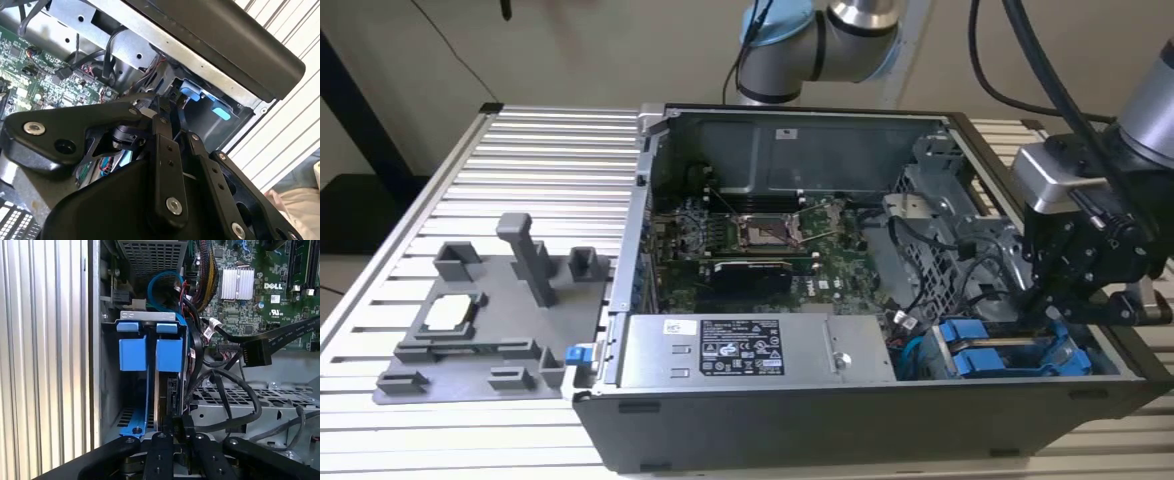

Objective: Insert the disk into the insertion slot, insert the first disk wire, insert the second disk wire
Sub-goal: 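Insert the first disk wire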

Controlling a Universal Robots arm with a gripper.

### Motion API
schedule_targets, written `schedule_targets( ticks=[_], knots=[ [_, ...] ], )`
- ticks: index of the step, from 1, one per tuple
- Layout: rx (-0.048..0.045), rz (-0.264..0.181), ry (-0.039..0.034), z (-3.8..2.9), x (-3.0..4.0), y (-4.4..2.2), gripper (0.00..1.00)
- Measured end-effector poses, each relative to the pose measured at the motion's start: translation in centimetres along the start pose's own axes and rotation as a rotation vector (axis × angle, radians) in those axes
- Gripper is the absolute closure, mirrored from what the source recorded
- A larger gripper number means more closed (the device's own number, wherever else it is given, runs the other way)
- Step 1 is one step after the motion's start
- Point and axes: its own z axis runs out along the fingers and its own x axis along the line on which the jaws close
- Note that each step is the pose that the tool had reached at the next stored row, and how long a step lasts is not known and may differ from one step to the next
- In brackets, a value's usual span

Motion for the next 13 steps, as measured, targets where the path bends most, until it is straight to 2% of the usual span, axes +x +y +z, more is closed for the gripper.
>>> schedule_targets(
  ticks=[5,9,13],
  knots=[
    [0.0,0.017,0.0022,0.55,0.0,0.01,0.81],
    [-0.0001,0.023,0.0011,1.08,-0.01,0.04,0.81],
    [0.0,0.023,0.0013,1.09,-0.01,0.04,0.81]
  ],
)
